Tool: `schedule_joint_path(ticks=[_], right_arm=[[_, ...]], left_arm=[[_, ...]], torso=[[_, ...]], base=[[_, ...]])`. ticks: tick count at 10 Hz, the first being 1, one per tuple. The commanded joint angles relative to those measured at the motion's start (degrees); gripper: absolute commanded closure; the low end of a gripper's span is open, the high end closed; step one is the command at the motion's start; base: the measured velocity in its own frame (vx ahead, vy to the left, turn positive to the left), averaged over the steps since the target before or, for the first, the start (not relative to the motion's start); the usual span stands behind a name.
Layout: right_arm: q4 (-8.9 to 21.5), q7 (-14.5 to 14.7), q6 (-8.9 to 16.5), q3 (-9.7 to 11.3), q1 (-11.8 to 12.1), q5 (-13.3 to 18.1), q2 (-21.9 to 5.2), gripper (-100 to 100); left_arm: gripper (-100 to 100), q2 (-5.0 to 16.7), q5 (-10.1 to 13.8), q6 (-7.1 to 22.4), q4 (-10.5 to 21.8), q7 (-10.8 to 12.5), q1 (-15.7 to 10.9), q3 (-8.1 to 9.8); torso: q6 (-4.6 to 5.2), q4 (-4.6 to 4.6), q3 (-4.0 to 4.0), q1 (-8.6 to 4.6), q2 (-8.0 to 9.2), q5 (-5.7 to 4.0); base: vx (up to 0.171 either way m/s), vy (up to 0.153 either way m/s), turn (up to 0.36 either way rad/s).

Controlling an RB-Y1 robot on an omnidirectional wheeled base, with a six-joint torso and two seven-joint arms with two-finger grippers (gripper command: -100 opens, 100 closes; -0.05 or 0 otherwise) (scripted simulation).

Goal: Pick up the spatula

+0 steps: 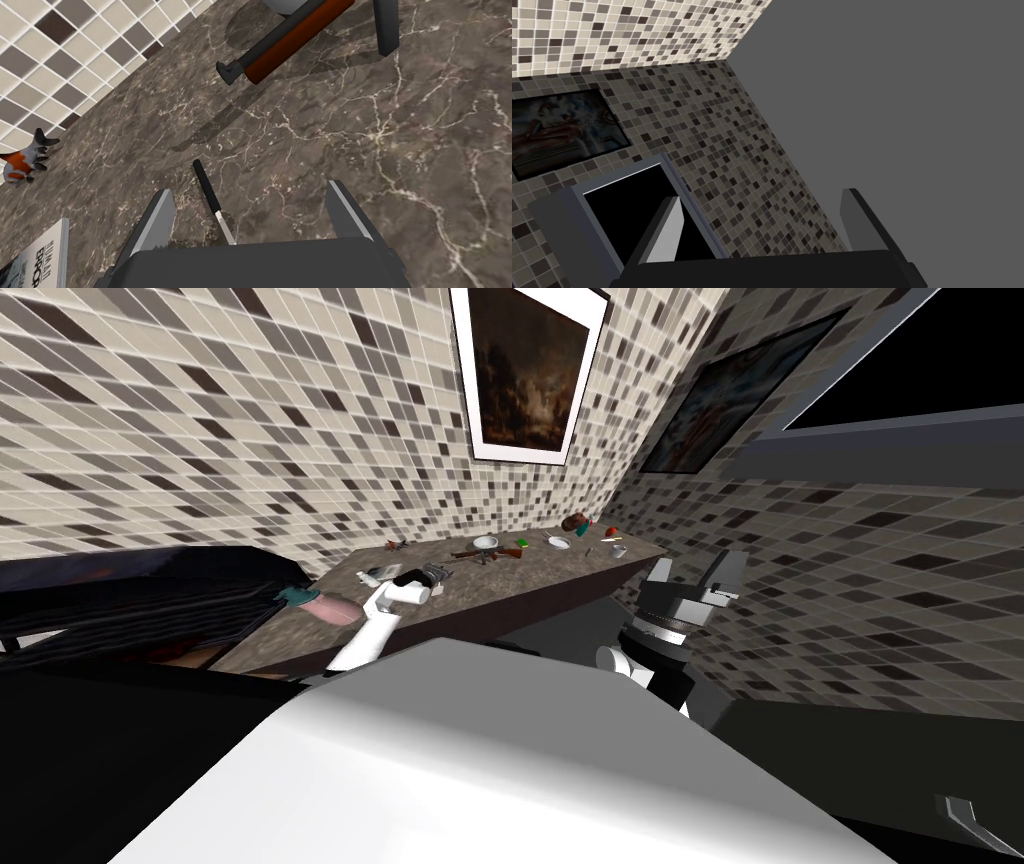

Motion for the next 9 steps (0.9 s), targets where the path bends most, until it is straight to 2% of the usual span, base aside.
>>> schedule_joint_path(ticks=[1, 2, 3, 4, 5, 6, 8, 9], right_arm=[[0.0, 0.0, 0.0, 0.0, 0.0, 0.0, 0.0, 0], [0.0, 0.0, 0.0, 0.0, 0.0, 0.0, 0.0, 0], [0.0, 0.0, 0.0, 0.0, 0.0, 0.0, 0.0, 0], [0.0, 0.0, 0.0, 0.0, 0.0, 0.0, 0.0, 0], [0.0, 0.0, 0.0, 0.0, 0.0, 0.0, 0.0, 0], [0.0, 0.0, 0.0, 0.0, 0.0, 0.0, 0.0, 0], [0.0, 0.0, 0.0, 0.0, 0.0, 0.0, 0.0, 0], [0.0, 0.0, 0.0, 0.0, 0.0, 0.0, 0.0, 0]], left_arm=[[-100, 0.3, 0.4, 2.5, 1.2, 1.8, -0.4, 0.28], [-100, 1.6, 1.6, 4.3, 3.5, 4.0, -1.6, 1.04], [-100, 1.6, 1.6, 6.0, 3.5, 4.6, -1.6, 1.04], [-100, 2.8, 2.8, 7.7, 5.9, 6.8, -2.8, 1.81], [-100, 2.8, 2.8, 9.4, 5.9, 7.3, -2.8, 1.81], [-100, 4.0, 3.9, 11.1, 8.2, 9.6, -4.0, 2.57], [-100, 4.0, 3.9, 13.3, 8.2, 9.8, -4.0, 2.57], [-100, 5.1, 5.0, 15.6, 10.6, 12.3, -5.1, 3.31]], torso=[[0.0, 0.0, 0.0, 0.0, 0.0, 0.0], [-0.04, 0.0, 0.0, 0.01, 0.01, 0.01], [0.0, 0.0, 0.0, 0.02, 0.0, 0.01], [-0.05, 0.0, 0.0, 0.03, 0.01, 0.01], [0.0, 0.0, 0.0, 0.04, 0.0, 0.01], [-0.06, 0.0, 0.01, 0.05, 0.02, 0.02], [-0.05, 0.0, 0.01, 0.06, 0.02, 0.02], [-0.07, 0.0, 0.02, 0.04, 0.03, 0.02]], base=[[0.001, 0.003, -0.085], [0.001, 0.002, -0.166], [0.0, 0.007, -0.074], [-0.002, 0.007, -0.156], [0.0, 0.012, -0.076], [-0.002, 0.01, -0.121], [-0.002, 0.01, -0.036], [-0.003, 0.009, -0.127]])
